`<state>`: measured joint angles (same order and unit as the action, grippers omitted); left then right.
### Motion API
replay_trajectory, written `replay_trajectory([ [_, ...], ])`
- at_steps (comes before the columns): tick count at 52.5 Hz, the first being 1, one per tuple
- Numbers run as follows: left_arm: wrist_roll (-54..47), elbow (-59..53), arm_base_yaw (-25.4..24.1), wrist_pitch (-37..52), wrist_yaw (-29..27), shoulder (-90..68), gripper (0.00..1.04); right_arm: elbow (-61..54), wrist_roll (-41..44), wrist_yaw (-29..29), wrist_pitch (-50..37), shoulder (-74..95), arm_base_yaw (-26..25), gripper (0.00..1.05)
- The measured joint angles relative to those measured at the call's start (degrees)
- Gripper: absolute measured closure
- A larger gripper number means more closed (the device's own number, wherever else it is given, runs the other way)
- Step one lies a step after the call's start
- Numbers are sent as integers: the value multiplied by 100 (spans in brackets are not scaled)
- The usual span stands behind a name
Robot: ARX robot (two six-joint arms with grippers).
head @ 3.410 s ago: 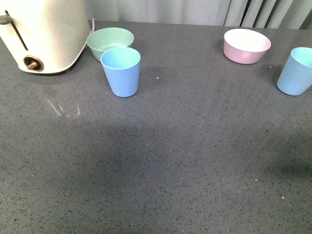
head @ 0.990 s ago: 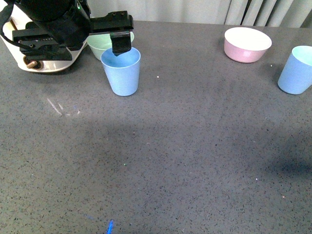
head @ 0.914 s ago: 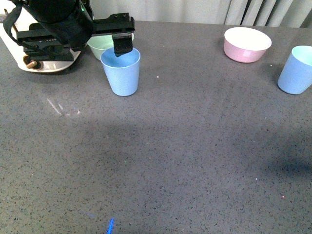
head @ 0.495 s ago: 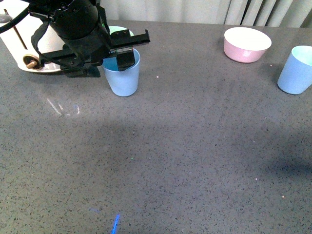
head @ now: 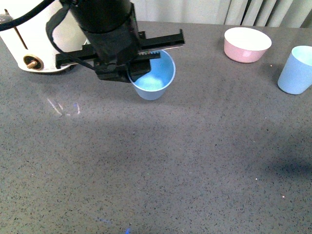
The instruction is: Stack blue cups with both arms
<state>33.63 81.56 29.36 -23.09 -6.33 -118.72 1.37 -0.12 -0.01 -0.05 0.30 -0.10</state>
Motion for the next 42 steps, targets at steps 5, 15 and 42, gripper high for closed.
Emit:
replay_trajectory([
  [5,35,0,225,-24,20,42,103,0,0,0,0,0,0,9],
  [15,131,52,741,-59,55,2,103,0,0,0,0,0,0,9],
  [42,424,619,1292,-251,83,-704,103,0,0,0,0,0,0,9],
])
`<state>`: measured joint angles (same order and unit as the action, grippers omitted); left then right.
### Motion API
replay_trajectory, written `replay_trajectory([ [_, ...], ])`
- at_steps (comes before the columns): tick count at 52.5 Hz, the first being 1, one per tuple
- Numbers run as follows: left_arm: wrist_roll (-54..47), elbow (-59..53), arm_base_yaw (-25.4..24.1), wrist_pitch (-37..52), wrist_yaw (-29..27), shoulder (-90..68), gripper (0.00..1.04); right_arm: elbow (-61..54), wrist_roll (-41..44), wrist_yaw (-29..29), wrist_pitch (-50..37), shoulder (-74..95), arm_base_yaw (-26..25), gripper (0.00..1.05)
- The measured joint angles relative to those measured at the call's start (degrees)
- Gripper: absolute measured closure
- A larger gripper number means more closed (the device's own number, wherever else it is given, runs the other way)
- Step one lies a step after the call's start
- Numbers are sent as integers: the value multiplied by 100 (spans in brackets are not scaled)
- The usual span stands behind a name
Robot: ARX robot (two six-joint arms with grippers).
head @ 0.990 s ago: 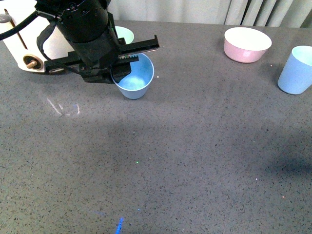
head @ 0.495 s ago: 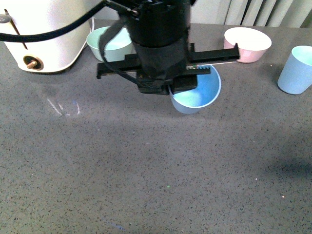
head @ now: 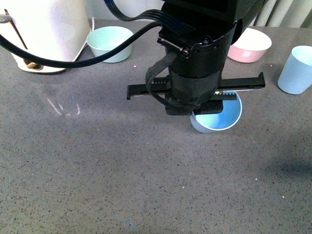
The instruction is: Stack blue cups with both arms
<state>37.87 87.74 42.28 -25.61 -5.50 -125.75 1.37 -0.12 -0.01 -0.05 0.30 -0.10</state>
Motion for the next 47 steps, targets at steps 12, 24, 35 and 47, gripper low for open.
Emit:
replay_trajectory([
  [12,61,26,105,13,55,-26,81,0,0,0,0,0,0,9],
  [24,63,24,116,59,66,-24,42,0,0,0,0,0,0,9],
  [35,61,24,114,59,55,-13,14,0,0,0,0,0,0,9],
  [47,31,83,107,59,57,7,9,0,-2,0,0,0,0,9],
])
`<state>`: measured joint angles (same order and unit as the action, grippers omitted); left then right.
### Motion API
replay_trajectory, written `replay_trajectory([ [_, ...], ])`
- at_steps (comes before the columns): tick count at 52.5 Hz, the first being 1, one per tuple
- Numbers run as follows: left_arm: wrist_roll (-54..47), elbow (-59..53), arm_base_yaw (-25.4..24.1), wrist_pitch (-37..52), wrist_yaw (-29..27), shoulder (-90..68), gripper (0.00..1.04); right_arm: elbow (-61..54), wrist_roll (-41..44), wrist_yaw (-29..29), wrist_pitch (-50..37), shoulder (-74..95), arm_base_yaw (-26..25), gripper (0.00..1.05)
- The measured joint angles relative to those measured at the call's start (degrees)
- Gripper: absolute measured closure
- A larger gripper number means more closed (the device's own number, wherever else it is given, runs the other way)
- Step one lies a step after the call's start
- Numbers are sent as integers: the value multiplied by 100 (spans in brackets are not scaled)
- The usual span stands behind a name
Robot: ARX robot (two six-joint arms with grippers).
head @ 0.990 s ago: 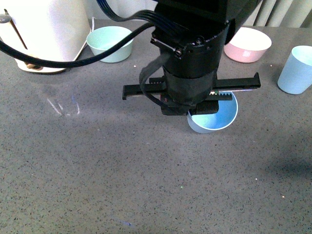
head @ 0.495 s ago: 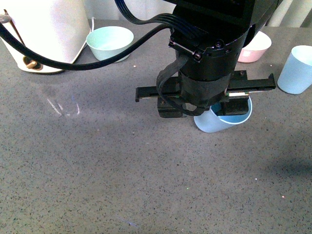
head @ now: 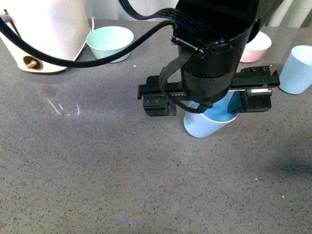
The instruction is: Stack blue cups with both arms
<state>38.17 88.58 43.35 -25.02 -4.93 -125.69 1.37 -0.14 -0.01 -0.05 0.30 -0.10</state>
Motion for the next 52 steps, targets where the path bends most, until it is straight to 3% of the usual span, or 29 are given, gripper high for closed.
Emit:
replay_trajectory([
  [25,-223,9,-341,238,46,177,9,0,2,0,0,0,0,9],
  [52,-361,-879,-684,903,192,1237,9,0,2,0,0,0,0,9],
])
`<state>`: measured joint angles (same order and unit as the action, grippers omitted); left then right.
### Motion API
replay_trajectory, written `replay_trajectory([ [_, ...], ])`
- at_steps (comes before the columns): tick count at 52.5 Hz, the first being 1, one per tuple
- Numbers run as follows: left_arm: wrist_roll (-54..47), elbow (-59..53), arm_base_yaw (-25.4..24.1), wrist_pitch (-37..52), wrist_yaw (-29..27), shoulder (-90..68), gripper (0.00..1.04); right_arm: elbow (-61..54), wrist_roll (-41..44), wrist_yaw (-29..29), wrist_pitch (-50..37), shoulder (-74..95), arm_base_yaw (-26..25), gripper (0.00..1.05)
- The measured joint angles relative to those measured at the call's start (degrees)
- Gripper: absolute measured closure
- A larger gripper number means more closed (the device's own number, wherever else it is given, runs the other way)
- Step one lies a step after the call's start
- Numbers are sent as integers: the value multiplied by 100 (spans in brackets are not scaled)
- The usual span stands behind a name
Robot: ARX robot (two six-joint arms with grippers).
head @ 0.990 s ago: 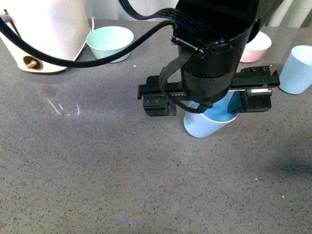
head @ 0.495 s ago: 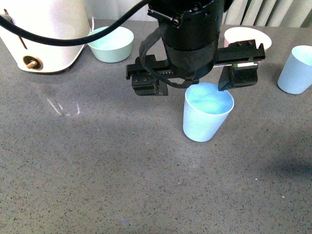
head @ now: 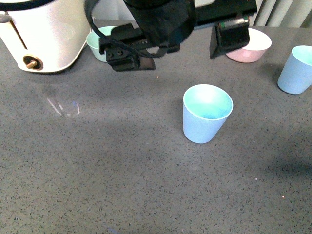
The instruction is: Stack blue cups with both arms
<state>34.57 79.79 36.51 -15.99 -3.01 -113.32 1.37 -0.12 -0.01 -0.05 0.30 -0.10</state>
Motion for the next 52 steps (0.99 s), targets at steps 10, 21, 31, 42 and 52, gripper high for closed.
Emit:
replay_trajectory([
  [10,-1202,-1709,-505,2870,-1530,1045,21,0,0,9,0,0,0,9],
  [21,-2949,-4411,-1641,6319,-1639,2846,53,0,0,-2,0,0,0,9],
  [31,-3309,-5904,-2334,6443,-1010,4426,90,0,0,7,0,0,0,9],
  [42,-3370,-6592,-2649,6432,-632,5080,103,0,0,0,0,0,0,9],
  [52,-3377,-7128,-2970,6161,-382,5862,103,0,0,2,0,0,0,9],
])
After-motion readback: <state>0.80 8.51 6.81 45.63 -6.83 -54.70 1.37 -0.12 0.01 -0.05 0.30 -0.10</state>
